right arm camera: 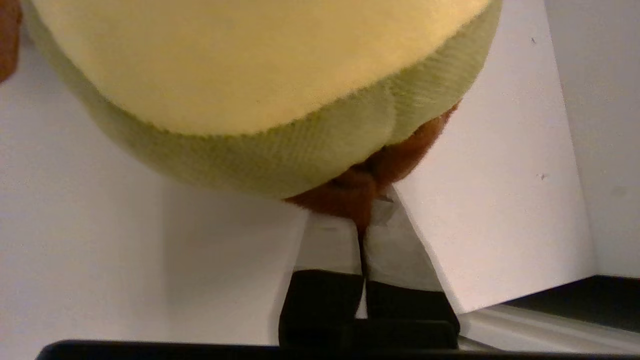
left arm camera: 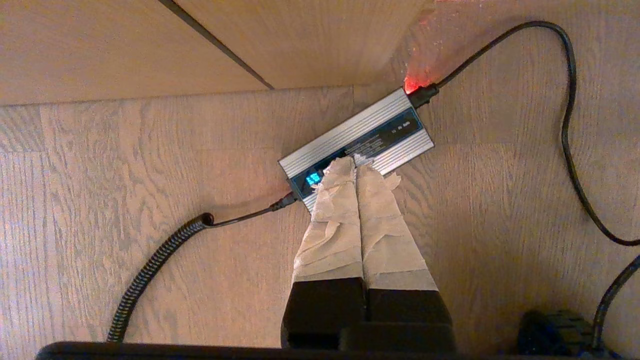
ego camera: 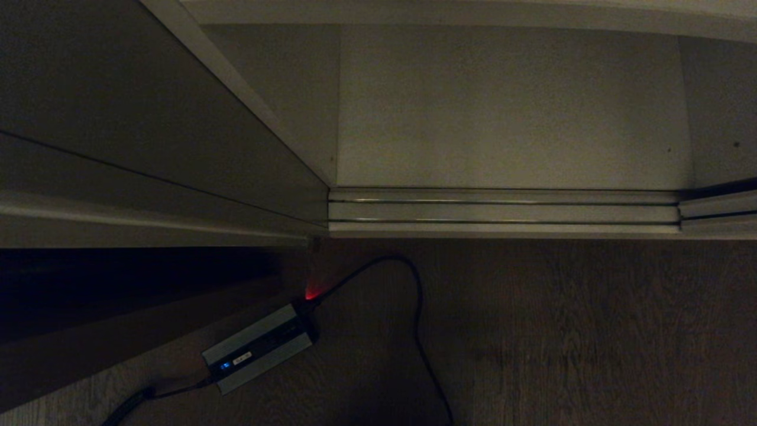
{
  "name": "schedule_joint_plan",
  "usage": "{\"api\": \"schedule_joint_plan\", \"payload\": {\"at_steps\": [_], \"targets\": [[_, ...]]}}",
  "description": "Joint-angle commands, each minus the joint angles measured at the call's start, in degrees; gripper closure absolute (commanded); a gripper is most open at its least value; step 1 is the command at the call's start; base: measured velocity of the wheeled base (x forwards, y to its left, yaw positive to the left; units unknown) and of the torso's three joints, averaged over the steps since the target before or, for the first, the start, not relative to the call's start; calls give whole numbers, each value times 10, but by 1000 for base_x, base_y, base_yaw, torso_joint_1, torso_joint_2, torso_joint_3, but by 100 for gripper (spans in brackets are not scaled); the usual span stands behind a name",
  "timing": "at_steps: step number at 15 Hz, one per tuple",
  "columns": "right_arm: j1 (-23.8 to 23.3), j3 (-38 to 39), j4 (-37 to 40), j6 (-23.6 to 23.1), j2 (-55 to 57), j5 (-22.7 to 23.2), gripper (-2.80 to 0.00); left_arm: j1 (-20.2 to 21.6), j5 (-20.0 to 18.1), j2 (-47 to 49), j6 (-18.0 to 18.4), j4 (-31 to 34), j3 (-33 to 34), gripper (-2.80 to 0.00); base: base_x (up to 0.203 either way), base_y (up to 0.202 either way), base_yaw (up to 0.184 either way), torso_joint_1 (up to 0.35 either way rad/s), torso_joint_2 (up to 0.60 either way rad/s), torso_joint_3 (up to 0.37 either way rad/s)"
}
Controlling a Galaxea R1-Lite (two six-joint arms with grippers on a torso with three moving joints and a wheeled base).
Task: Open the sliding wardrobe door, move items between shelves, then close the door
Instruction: Place the green doll on the higher shelf
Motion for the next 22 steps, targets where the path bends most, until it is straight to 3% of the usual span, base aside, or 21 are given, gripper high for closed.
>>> {"api": "schedule_joint_plan", "payload": {"at_steps": [1,7,12,22], "targets": [[1,-13,5,-4,-6,-1,-280,0,0,1,0,0,0,0,0,0,0,0,0,0],[21,-77,61,-22,-34,18,-280,0,0,1,0,0,0,0,0,0,0,0,0,0],[22,-37,56,-28,-47,34,-280,0,0,1,0,0,1,0,0,0,0,0,0,0],[22,-51,25,-28,-39,34,-280,0,0,1,0,0,0,0,0,0,0,0,0,0]]}}
